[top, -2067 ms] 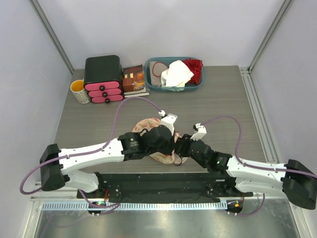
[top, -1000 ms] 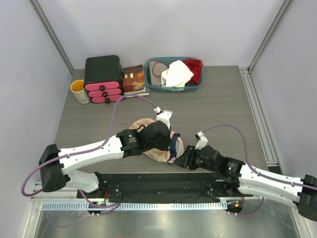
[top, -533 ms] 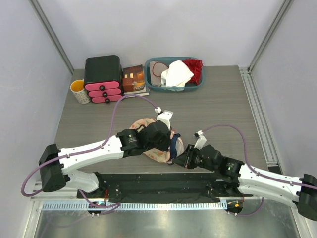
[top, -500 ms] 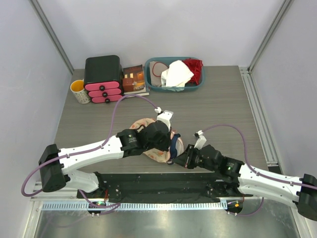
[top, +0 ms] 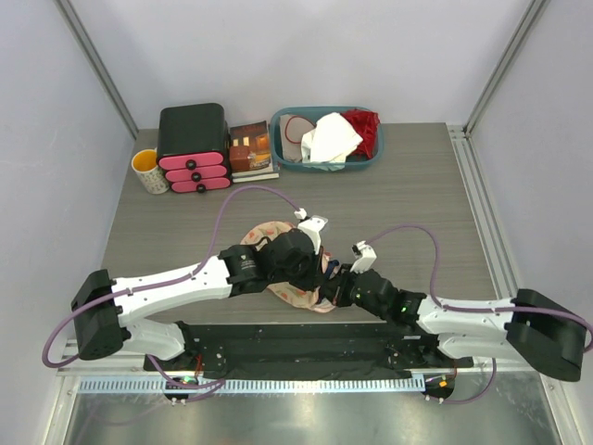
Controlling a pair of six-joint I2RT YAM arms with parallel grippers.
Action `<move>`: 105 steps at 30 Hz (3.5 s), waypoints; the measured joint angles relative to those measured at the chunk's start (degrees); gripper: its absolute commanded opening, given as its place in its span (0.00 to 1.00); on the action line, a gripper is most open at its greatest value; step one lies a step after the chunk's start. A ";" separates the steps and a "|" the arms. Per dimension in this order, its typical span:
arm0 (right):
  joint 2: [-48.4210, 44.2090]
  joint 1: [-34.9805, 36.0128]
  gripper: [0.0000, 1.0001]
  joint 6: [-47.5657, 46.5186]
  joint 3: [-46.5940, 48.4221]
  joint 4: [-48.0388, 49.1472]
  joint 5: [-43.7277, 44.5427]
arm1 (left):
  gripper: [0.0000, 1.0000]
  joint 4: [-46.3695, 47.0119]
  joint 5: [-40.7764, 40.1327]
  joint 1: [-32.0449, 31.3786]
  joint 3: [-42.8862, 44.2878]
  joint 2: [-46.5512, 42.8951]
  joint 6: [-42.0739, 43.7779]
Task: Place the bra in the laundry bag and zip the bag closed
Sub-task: Adjust the bra in the laundry bag.
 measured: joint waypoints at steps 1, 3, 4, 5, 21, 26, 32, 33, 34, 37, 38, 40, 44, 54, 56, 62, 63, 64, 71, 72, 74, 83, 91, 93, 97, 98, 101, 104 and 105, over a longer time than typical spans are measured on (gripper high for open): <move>2.16 0.42 0.01 -0.55 -0.09 1.29 1.16 | 0.00 0.00 0.37 0.00 0.00 -0.13 -0.04; 4.87 0.92 0.01 -1.84 -0.11 3.61 2.84 | 0.00 0.13 0.87 0.00 0.00 -0.28 -0.09; 6.01 1.11 0.01 -2.45 -0.09 4.87 3.39 | 0.00 0.15 1.07 0.00 0.00 -0.35 -0.13; 6.95 1.16 0.02 -2.89 -0.04 6.01 3.74 | 0.00 0.15 1.16 0.00 -0.02 -0.37 -0.17; -11.26 1.22 0.57 -1.66 3.69 -18.01 0.63 | 0.00 -0.15 -2.21 0.00 -0.22 -0.35 1.03; -21.79 1.22 0.70 -1.57 4.35 -28.76 0.26 | 0.00 -0.87 -3.17 0.00 -0.22 -0.35 1.97; -22.53 -1.77 0.71 -4.98 13.40 -39.04 2.43 | 0.00 -1.57 -3.41 0.00 -0.96 -0.35 2.03; -22.40 -1.88 0.68 -5.07 13.62 -39.04 2.47 | 0.00 -1.60 -3.41 0.00 -0.98 -0.35 2.03; -21.20 -3.50 0.64 -5.84 14.45 -39.21 2.25 | 0.00 -1.64 -3.41 -0.02 -1.09 -0.35 2.03; -17.59 -12.09 0.55 -8.33 16.20 -38.58 -2.82 | 0.00 -1.84 -3.37 -0.02 -1.20 -0.35 2.01; -16.57 -15.06 0.52 -8.81 16.09 -38.05 -5.14 | 0.00 -1.86 -3.37 -0.02 -1.22 -0.35 2.03; -16.00 -19.34 0.47 -9.64 15.15 -36.76 -9.07 | 0.00 -1.81 -3.34 -0.02 -1.22 -0.35 2.03; -14.58 -21.66 0.47 -10.38 13.75 -32.83 -16.28 | 0.00 -1.81 -3.17 -0.02 -1.22 -0.35 2.01; -8.70 -22.08 0.37 -10.34 9.88 -21.70 -25.29 | 0.00 -1.81 -2.49 -0.02 -1.22 -0.35 2.03; -8.02 -22.10 0.37 -10.32 9.49 -20.09 -25.92 | 0.00 -1.81 -2.29 -0.02 -1.22 -0.35 2.03; -6.62 -22.21 0.24 -11.06 9.44 -17.03 -26.32 | 0.00 -1.81 -2.03 -0.02 -1.22 -0.37 2.03; -6.47 -22.21 0.20 -11.39 9.44 -16.74 -26.29 | 0.00 -1.81 -1.99 -0.02 -1.22 -0.37 2.03; -6.43 -22.21 0.17 -11.67 9.44 -16.59 -26.29 | 0.00 -1.81 -1.92 -0.02 -1.22 -0.37 2.05; -6.38 -22.32 0.01 -12.57 9.44 -16.35 -27.52 | 0.00 -1.79 -1.99 -0.02 -1.22 -0.37 2.03; -6.40 -22.32 0.01 -12.50 9.40 -16.24 -28.00 | 0.00 -1.77 -2.03 -0.02 -1.22 -0.37 2.03; -6.64 -22.25 0.01 -12.00 8.52 -14.95 -29.07 | 0.00 -1.73 -2.12 -0.02 -1.22 -0.35 2.05; -7.21 -19.21 0.01 -7.54 2.64 -9.27 -30.56 | 0.00 -0.90 -1.22 -0.13 0.11 2.69 2.05; 3.26 -16.11 0.01 -5.95 2.56 -0.37 -25.51 | 0.00 -0.39 -0.09 -2.49 1.64 5.11 2.03; 5.16 -15.78 0.01 -5.92 2.62 0.90 -22.67 | 0.00 -0.42 -0.09 -3.30 1.68 5.18 2.08; 5.64 -15.30 0.13 -5.95 2.97 1.22 -18.03 | 0.00 -0.52 -0.61 -3.80 1.73 5.38 2.08; 5.31 -15.17 0.16 -6.05 3.37 0.42 -16.98 | 0.00 -0.57 -0.90 -3.80 1.73 5.38 2.08; 2.58 -15.13 0.27 -6.36 4.02 -2.38 -15.06 | 0.00 -0.59 -1.81 -3.80 1.73 5.38 2.10; -1.64 -15.13 0.40 -6.60 4.17 -6.01 -14.25 | 0.00 -0.85 -2.80 -3.80 1.73 5.35 2.16; -2.73 -15.13 0.42 -6.56 4.22 -7.06 -14.08 | 0.00 -1.01 -3.10 -3.82 1.73 5.35 2.23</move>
